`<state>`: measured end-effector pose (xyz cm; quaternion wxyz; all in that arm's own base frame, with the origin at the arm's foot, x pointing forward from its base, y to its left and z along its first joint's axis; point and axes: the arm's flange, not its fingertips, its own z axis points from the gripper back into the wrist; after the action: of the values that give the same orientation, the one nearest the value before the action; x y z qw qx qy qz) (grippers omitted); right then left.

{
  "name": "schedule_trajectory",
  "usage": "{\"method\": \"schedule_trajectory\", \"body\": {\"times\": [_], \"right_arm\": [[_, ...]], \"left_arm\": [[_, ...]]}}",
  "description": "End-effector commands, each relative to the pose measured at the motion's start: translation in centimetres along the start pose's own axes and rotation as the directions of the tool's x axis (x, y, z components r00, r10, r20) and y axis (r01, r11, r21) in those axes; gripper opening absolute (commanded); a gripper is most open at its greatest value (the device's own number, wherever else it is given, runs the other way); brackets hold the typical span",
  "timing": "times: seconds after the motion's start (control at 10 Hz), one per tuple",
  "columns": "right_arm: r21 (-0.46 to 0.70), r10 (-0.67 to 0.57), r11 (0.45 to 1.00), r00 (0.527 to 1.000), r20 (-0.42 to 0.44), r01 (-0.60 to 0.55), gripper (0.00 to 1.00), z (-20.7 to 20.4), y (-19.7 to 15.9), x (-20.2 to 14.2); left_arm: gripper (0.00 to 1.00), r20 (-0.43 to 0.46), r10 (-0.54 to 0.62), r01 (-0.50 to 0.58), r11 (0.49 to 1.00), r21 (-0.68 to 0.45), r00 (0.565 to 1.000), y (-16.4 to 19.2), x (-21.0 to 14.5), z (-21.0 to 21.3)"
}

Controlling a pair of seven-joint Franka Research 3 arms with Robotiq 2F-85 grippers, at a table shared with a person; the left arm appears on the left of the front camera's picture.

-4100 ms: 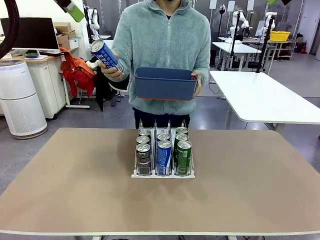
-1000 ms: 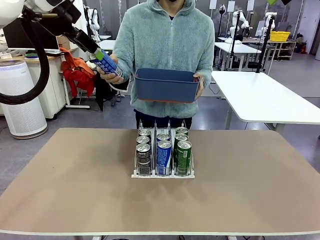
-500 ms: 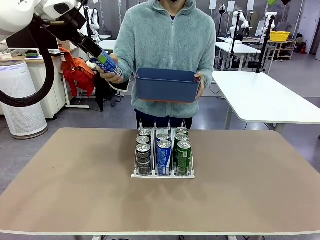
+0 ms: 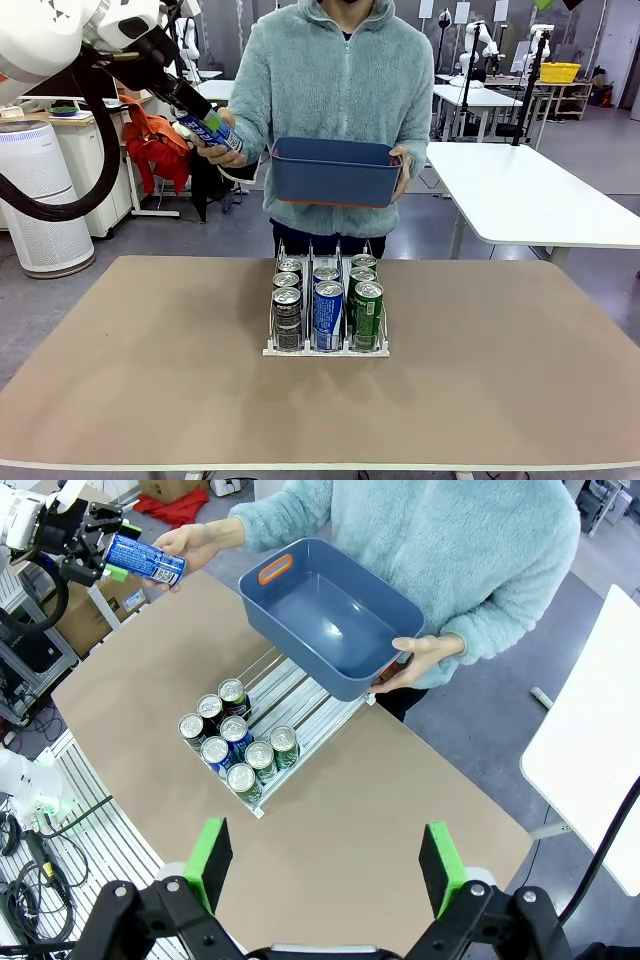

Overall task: Fill the beverage cans into the dispenser.
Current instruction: Pick up the Ionic drink handed by the human.

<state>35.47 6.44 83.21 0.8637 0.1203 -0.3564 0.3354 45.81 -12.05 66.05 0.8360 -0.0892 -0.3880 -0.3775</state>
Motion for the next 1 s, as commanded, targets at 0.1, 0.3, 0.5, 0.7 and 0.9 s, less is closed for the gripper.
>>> {"method": "schedule_trajectory", "body": {"times": [0.1, 0.3, 0.5, 0.7, 0.9], "right_arm": [[-0.003, 0.001, 1.0, 1.0, -0.001, -0.001, 1.0, 0.0, 0.1, -0.1], [-0.003, 0.001, 1.0, 1.0, -0.001, -0.001, 1.0, 0.0, 0.1, -0.1], [-0.003, 0.001, 1.0, 1.0, -0.001, -0.001, 1.0, 0.0, 0.1, -0.1], [-0.003, 0.001, 1.0, 1.0, -0.001, -0.001, 1.0, 0.0, 0.1, -0.1], [-0.003, 0.001, 1.0, 1.0, -0.001, -0.001, 1.0, 0.0, 0.1, -0.1]], "left_arm": [[1.0, 0.006, -0.014, 0.014, 1.0, -0.025, 1.0, 0.2, -0.7, -0.5], [1.0, -0.005, 0.001, -0.001, 1.0, -0.002, 1.0, 0.0, -0.1, -0.3], [0.4, -0.015, 0.022, -0.022, 0.999, 0.023, 1.0, -0.3, 0.0, -0.2], [0.0, -0.031, 0.04, -0.039, 0.999, 0.035, 0.999, -0.8, -0.1, 0.5], [0.12, -0.053, 0.057, -0.054, 0.997, 0.061, 0.997, -1.4, -0.1, 1.2]]}}
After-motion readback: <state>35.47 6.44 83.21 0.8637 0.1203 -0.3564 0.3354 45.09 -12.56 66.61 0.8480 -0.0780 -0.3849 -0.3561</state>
